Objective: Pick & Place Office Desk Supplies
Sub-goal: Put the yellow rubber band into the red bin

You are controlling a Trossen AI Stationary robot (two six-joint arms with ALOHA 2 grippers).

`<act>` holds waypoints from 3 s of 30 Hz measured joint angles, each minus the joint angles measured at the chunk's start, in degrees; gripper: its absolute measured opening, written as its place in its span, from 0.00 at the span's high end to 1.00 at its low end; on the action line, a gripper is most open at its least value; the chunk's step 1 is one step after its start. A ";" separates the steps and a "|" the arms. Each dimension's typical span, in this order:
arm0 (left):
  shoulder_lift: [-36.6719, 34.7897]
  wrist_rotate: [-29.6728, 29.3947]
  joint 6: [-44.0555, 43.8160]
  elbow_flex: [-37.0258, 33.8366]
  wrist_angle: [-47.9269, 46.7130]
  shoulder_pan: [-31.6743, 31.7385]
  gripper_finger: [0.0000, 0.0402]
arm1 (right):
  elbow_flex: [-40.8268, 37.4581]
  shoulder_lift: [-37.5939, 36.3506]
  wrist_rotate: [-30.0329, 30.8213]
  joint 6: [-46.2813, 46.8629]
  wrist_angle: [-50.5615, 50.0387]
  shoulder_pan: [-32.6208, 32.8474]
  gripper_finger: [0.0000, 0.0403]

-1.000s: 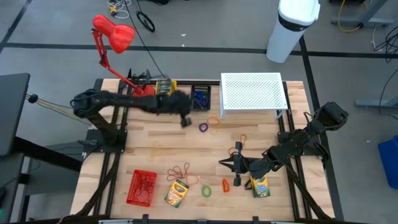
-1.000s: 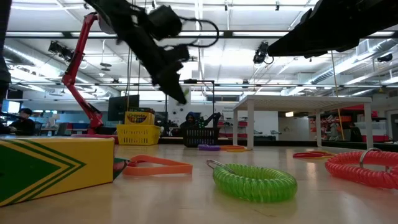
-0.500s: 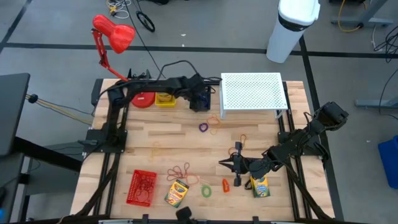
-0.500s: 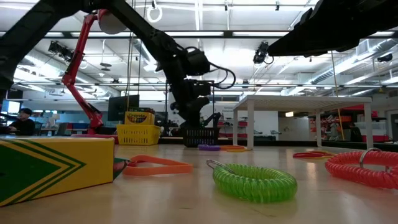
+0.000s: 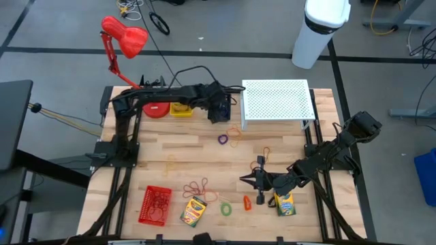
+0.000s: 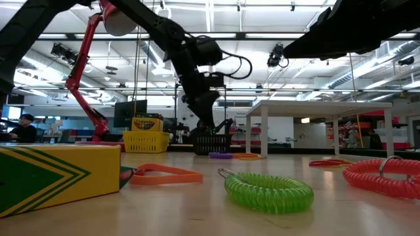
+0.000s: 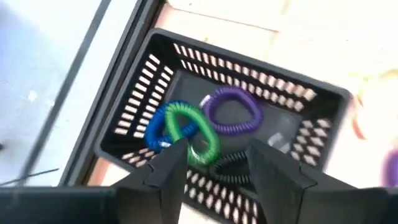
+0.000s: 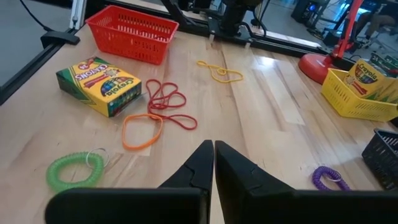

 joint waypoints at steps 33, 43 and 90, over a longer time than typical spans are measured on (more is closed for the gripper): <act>-28.36 9.86 -6.74 -54.57 68.80 -27.21 0.99 | 0.00 0.02 -5.02 3.59 3.08 -7.58 0.94; -28.32 4.55 0.24 -55.42 73.20 -31.92 0.99 | 3.02 0.02 -2.46 14.81 -16.31 -7.50 0.94; -28.30 3.09 -8.70 -75.82 107.30 -31.82 0.92 | 2.58 0.05 -18.41 45.86 -53.86 -24.12 0.64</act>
